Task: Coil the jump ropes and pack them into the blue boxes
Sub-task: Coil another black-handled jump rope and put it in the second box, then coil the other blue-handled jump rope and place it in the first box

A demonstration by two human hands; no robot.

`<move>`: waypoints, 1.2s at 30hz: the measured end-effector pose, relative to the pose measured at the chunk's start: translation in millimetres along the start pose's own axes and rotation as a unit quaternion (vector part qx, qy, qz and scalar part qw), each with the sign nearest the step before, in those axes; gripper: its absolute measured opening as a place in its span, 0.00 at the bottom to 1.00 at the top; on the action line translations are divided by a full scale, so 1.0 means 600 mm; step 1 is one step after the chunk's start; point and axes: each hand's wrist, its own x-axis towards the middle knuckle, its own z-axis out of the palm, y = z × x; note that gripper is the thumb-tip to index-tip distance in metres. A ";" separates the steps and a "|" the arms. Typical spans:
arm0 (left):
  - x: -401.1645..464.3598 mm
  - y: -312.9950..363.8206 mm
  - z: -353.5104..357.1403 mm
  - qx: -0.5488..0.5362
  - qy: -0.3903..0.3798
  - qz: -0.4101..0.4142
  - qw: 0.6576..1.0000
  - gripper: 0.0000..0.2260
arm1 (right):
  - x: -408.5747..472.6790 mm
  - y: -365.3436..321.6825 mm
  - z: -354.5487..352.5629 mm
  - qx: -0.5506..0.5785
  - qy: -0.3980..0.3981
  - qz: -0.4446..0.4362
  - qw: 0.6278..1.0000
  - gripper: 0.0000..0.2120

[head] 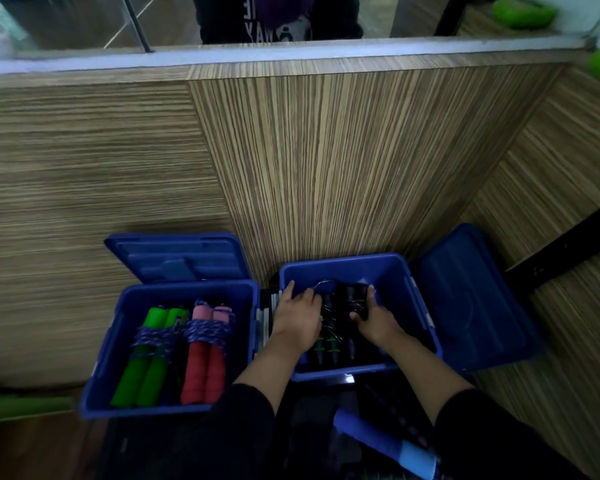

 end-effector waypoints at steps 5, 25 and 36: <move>-0.025 0.008 -0.015 -0.030 0.025 -0.004 0.999 0.24 | -0.025 0.003 -0.016 -0.013 0.003 -0.003 1.000 0.33; -0.212 0.080 -0.044 -0.152 0.036 0.093 0.983 0.23 | -0.327 0.023 0.030 0.094 0.190 -0.074 0.974 0.20; -0.326 0.167 0.055 -0.171 -0.081 0.198 0.962 0.21 | -0.406 0.132 0.119 0.075 0.159 -0.011 0.984 0.18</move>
